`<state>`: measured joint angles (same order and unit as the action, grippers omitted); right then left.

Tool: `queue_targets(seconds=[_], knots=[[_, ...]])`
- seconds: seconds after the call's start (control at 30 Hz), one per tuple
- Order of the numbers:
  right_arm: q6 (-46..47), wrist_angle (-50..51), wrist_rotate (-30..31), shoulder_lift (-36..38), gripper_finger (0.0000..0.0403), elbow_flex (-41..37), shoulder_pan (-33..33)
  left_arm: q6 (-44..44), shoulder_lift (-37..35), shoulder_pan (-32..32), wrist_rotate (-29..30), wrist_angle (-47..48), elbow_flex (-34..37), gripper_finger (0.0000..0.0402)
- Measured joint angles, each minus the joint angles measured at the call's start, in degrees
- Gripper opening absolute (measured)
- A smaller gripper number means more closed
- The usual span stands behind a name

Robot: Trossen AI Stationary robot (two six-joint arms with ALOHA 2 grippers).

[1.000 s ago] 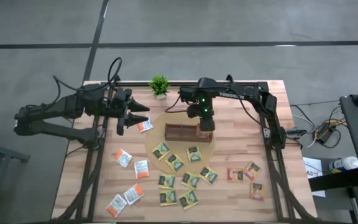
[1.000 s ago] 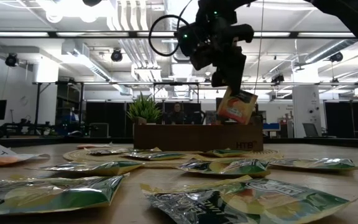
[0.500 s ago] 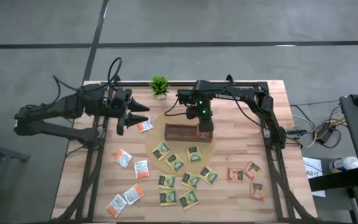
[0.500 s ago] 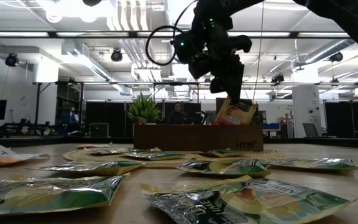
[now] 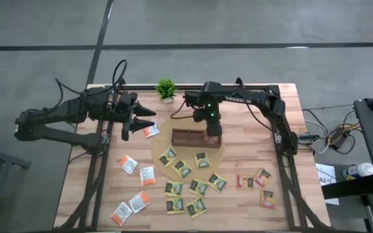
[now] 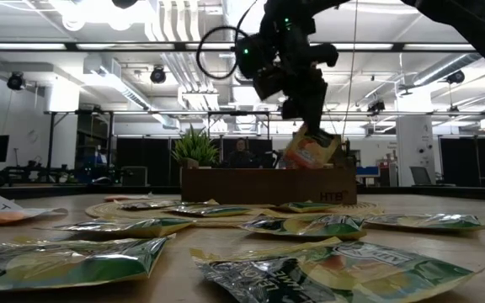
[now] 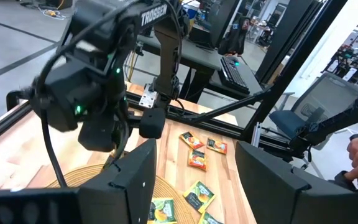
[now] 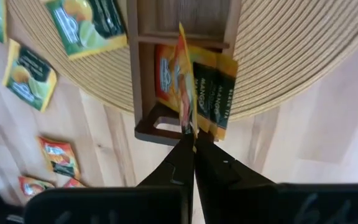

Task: Pick & Place Tea
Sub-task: Put the orange tea bag into the right section of the wooden organizer

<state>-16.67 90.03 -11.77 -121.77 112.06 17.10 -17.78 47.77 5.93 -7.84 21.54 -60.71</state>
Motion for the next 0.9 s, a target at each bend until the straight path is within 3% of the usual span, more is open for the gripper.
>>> queue_targets(seconds=[0.57,0.9], knots=[[3.1,0.0,-0.1,0.6,0.0008,7.3,-2.2,0.0,0.0,0.0,0.0,0.0,0.0,0.0213],[5.5,0.0,-0.3,8.5,0.0008,10.2,-4.2,-1.1,1.7,0.0,2.9,-0.1,0.0,0.0213]])
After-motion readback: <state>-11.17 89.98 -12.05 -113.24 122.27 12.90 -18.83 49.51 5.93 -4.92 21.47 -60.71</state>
